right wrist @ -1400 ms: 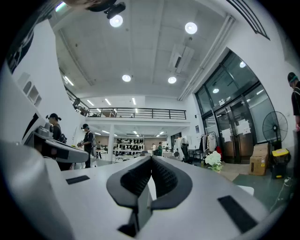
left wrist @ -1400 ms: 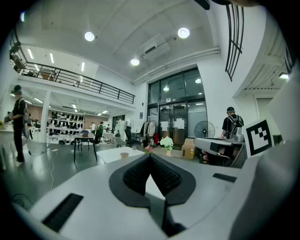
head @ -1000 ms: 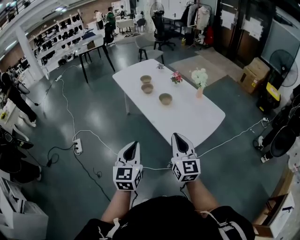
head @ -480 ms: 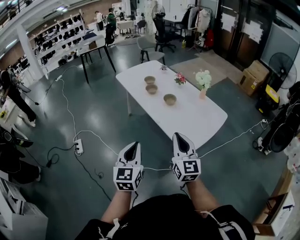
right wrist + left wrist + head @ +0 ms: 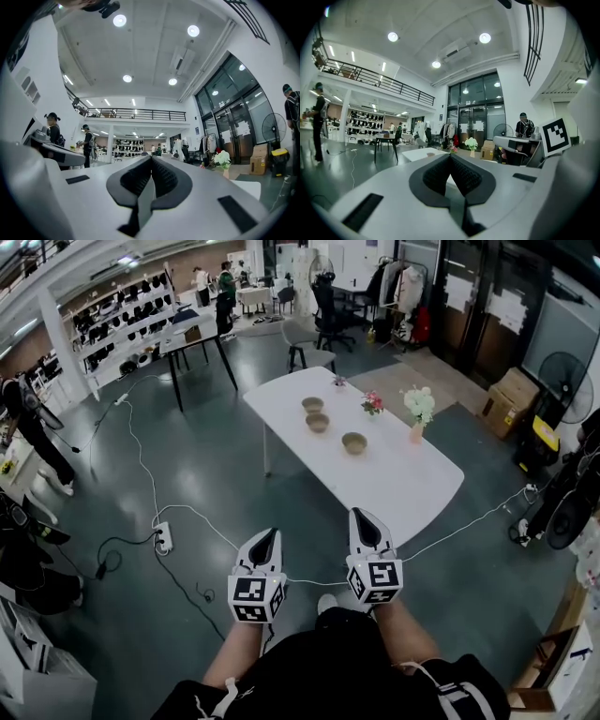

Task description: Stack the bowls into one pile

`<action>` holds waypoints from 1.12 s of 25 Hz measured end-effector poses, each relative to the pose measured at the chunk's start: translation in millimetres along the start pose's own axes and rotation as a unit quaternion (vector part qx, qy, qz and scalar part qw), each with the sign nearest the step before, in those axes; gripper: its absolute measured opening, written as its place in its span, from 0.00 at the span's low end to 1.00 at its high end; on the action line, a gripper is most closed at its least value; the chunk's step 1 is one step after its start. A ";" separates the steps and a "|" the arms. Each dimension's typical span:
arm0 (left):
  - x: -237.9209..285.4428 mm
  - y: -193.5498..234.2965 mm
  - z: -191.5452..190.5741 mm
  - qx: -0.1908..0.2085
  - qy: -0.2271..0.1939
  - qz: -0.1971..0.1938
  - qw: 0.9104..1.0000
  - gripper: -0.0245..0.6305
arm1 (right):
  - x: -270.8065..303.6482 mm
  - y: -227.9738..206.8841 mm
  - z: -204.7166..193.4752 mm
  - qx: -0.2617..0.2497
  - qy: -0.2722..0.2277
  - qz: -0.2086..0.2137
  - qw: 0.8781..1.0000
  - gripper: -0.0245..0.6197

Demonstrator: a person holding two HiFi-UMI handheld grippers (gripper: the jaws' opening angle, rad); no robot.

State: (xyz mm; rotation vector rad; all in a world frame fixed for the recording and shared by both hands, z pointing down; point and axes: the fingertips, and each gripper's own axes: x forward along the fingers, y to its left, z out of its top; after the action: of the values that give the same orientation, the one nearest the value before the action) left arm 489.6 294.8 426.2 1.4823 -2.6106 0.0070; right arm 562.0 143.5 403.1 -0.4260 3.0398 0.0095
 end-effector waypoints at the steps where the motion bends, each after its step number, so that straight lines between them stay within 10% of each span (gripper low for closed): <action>1: -1.0 6.7 -1.5 -0.001 0.001 0.003 1.000 0.06 | 4.2 4.4 -0.9 -0.001 0.000 0.001 1.000 0.06; 12: 48.3 89.2 -6.0 0.004 -0.005 0.030 1.000 0.06 | 100.9 19.0 -25.2 -0.011 -0.004 0.020 1.000 0.06; 28: 310.4 244.6 42.8 0.025 0.002 -0.006 1.000 0.06 | 397.9 -48.3 -45.9 -0.004 -0.005 -0.015 1.000 0.06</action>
State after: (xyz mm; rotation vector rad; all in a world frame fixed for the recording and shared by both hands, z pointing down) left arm 118.6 152.4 437.8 1.5115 -2.6168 0.0761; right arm 190.5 -12.9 420.4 -0.4705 3.0245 0.0220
